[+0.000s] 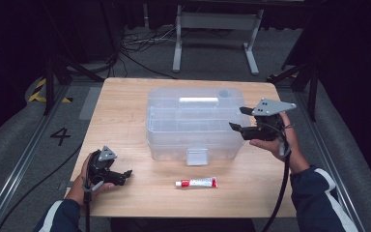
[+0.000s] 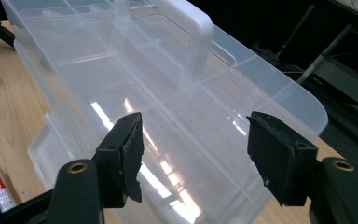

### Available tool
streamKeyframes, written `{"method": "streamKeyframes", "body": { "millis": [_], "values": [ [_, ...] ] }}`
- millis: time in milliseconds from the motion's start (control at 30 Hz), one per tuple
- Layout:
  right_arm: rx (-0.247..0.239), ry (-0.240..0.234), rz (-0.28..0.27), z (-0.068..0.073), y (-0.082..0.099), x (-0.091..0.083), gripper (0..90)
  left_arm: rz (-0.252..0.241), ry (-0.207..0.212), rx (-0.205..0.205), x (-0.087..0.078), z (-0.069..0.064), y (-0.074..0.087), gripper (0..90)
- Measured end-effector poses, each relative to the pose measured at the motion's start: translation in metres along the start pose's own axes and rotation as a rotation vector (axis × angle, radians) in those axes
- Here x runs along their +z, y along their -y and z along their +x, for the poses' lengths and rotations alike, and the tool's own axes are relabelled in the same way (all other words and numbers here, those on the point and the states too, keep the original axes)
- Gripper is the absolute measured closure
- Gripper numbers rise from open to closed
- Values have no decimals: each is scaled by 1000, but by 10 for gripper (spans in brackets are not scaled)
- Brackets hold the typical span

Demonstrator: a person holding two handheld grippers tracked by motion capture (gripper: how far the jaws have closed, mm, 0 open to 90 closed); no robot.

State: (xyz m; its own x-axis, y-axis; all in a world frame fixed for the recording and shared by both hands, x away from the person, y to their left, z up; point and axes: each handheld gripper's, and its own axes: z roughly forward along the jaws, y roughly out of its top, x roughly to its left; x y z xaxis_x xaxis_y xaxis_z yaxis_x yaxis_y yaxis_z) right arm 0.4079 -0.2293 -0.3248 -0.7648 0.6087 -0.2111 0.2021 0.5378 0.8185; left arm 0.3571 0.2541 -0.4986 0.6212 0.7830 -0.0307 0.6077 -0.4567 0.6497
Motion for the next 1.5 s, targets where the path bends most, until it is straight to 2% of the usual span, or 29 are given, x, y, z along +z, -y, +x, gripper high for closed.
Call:
{"method": "streamKeyframes", "body": {
  "millis": [133,233,500,633,700,800,867,1333,1400,1500],
  "values": [
    [-7,-10,1,0,-8,8,391,0,0,0,0,0,0,6],
    [-32,-11,16,0,-16,17,407,0,-1,-1,0,0,0,6],
    [-31,-16,35,-6,-27,35,431,0,0,0,0,0,0,6],
    [-21,11,53,-10,-30,42,462,0,0,0,0,0,0,6],
    [-17,7,51,-11,-31,43,473,0,0,-2,0,0,0,6],
    [-24,29,56,-14,-34,46,512,-1,0,-2,0,0,0,6],
    [-14,21,65,-15,-37,48,535,0,-1,0,0,0,0,6],
    [-65,3,98,-7,-48,66,704,-1,-2,0,0,0,0,6],
    [-64,9,107,-6,-49,67,709,-1,-3,1,0,0,0,6],
    [-29,-18,108,-8,-49,66,735,-1,-3,0,0,0,0,6]
  ]
}}
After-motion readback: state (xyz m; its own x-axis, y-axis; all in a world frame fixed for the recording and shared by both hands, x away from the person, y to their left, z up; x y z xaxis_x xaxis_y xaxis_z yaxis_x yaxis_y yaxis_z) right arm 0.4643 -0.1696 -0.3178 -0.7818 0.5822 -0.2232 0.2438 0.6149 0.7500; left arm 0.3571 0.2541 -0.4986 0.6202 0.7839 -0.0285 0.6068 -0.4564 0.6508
